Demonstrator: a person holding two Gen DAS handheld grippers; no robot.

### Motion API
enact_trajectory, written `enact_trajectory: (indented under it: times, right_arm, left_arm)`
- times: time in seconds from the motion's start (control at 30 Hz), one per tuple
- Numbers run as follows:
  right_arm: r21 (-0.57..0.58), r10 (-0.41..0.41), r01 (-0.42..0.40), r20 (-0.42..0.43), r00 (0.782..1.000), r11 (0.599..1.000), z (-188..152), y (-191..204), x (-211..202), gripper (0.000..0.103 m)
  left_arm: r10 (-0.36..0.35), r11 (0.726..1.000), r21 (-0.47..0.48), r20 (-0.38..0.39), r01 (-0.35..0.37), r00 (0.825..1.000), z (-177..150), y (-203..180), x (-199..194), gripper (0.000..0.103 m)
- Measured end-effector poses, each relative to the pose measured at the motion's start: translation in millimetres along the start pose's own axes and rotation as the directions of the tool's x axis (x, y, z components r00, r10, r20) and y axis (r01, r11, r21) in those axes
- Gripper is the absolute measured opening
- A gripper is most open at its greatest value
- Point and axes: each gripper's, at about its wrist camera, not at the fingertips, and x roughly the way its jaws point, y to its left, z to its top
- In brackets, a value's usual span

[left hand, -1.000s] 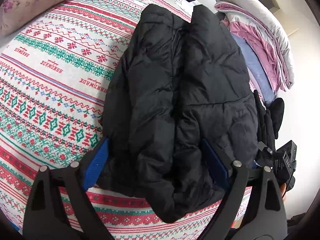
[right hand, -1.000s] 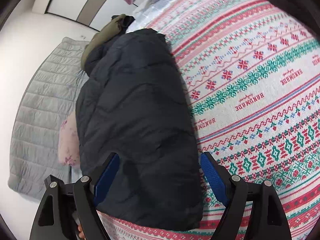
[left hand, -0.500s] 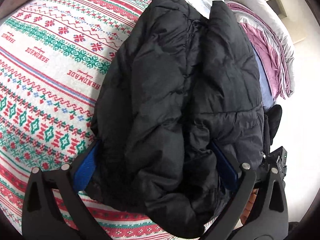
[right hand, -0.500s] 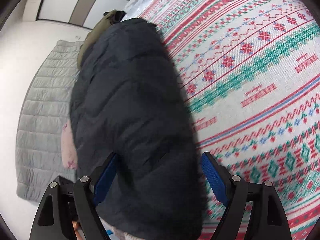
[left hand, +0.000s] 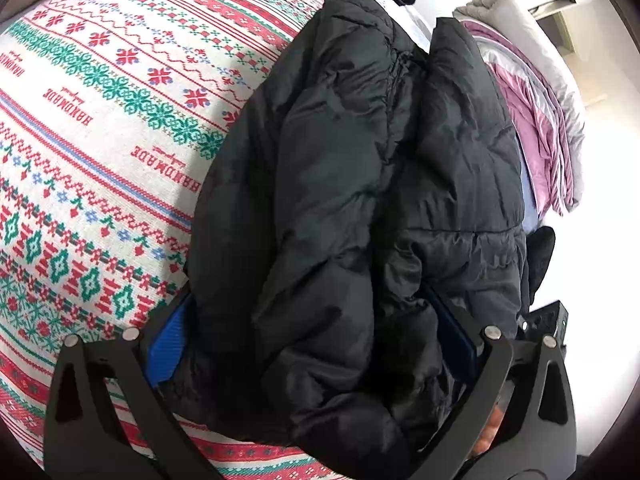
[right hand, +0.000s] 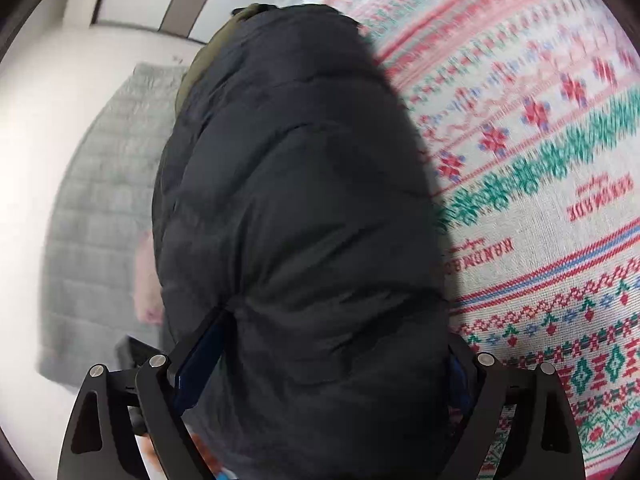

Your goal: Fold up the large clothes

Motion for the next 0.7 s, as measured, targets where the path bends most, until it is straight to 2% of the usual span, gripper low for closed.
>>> enact_trajectory:
  times: [0.13, 0.27, 0.37, 0.53, 0.6, 0.63, 0.7]
  right_arm:
    - [-0.012, -0.012, 0.012, 0.012, 1.0, 1.0, -3, 8, 0, 0.083]
    - [-0.038, -0.016, 0.017, 0.031, 0.999, 0.999, -7, 14, -6, 0.07]
    - [-0.061, -0.01, 0.012, 0.039, 0.999, 0.998, -9, 22, -8, 0.069]
    - [-0.01, 0.015, -0.015, -0.002, 1.0, 1.0, -4, 9, 4, 0.069]
    - [-0.033, 0.001, -0.001, 0.006, 1.0, 0.999, -6, 11, 2, 0.068]
    - [-0.058, -0.013, 0.014, 0.018, 1.0, 0.998, -7, 16, 1, 0.066]
    - [-0.105, -0.03, 0.035, 0.047, 0.998, 0.994, -10, 28, -3, 0.052]
  left_arm:
    - [-0.001, 1.0, -0.009, 0.009, 0.001, 1.0, -2, 5, -3, 0.101]
    - [-0.012, 0.999, -0.034, 0.023, 0.013, 1.0, -3, 9, -5, 0.099]
    - [-0.022, 0.999, -0.046, 0.019, 0.023, 1.0, -3, 13, -6, 0.1]
    - [-0.015, 1.0, -0.025, 0.018, 0.015, 1.0, -3, 11, -7, 0.097]
    - [-0.021, 0.999, -0.024, 0.03, 0.021, 0.999, -3, 8, -10, 0.08]
    - [-0.028, 0.999, -0.028, 0.038, 0.029, 0.999, -4, 8, -12, 0.076]
    - [-0.033, 0.999, -0.022, 0.061, 0.035, 0.998, -3, 6, -16, 0.06]
